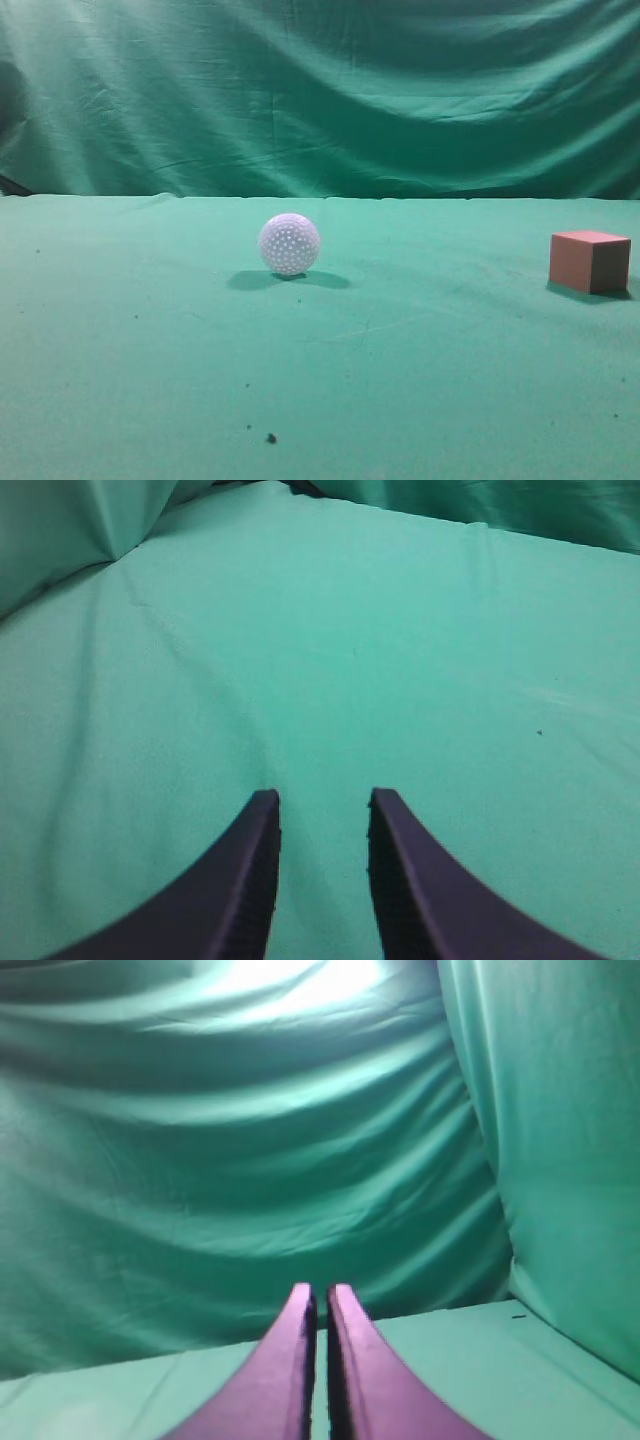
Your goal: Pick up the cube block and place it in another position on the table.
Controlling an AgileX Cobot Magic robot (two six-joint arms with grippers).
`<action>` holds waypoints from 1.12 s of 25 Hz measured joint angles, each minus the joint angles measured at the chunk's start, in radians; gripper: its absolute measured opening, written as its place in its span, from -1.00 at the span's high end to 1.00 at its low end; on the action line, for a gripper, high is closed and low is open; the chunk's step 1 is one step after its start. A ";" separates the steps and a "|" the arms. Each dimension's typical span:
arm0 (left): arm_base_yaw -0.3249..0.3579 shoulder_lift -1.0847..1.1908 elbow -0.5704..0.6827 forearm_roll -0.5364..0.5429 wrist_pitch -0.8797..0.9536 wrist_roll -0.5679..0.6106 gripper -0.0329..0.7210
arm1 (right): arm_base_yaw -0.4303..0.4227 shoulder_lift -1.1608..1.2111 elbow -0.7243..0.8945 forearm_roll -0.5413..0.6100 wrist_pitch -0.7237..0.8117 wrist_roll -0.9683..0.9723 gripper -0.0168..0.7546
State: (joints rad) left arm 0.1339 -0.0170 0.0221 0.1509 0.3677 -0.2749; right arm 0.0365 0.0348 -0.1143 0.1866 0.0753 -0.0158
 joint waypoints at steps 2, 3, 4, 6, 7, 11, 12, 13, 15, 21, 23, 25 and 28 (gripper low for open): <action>0.000 0.000 0.000 0.000 0.000 0.000 0.29 | 0.000 0.079 -0.092 0.012 0.172 0.002 0.96; 0.000 0.000 0.000 0.000 0.000 0.000 0.29 | 0.000 0.128 -0.138 0.023 0.266 0.002 0.96; 0.000 0.000 0.000 0.000 0.000 0.000 0.29 | 0.000 0.177 -0.177 0.034 0.351 0.004 0.96; 0.000 0.000 0.000 0.000 0.000 0.000 0.29 | 0.000 0.257 -0.227 0.043 0.451 0.004 0.96; 0.000 0.000 0.000 0.000 0.000 0.000 0.29 | 0.000 0.293 -0.241 0.043 0.480 0.004 0.96; 0.000 0.000 0.000 0.000 0.000 0.000 0.29 | 0.003 0.412 -0.276 0.048 0.547 -0.073 0.96; 0.000 0.000 0.000 0.000 0.000 0.000 0.29 | 0.016 0.441 -0.300 0.052 0.574 -0.105 0.96; 0.000 0.000 0.000 0.000 0.000 0.000 0.29 | 0.033 0.480 -0.325 0.054 0.610 -0.132 0.96; 0.000 0.000 0.000 0.000 0.000 0.000 0.29 | 0.090 0.568 -0.394 0.054 0.690 -0.182 0.96; 0.000 0.000 0.000 0.000 0.000 0.000 0.29 | 0.275 0.863 -0.591 -0.015 0.903 -0.199 0.96; 0.000 0.000 0.000 0.000 0.000 0.000 0.29 | 0.318 0.956 -0.646 -0.059 0.923 -0.192 0.96; 0.000 0.000 0.000 0.000 0.000 0.000 0.29 | 0.342 1.047 -0.682 -0.088 0.923 -0.192 0.96; 0.000 0.000 0.000 0.000 0.000 0.000 0.29 | 0.358 1.167 -0.709 -0.097 0.871 -0.192 0.83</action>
State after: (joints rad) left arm 0.1339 -0.0170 0.0221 0.1509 0.3677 -0.2749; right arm 0.3942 1.2016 -0.8237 0.0892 0.9468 -0.2082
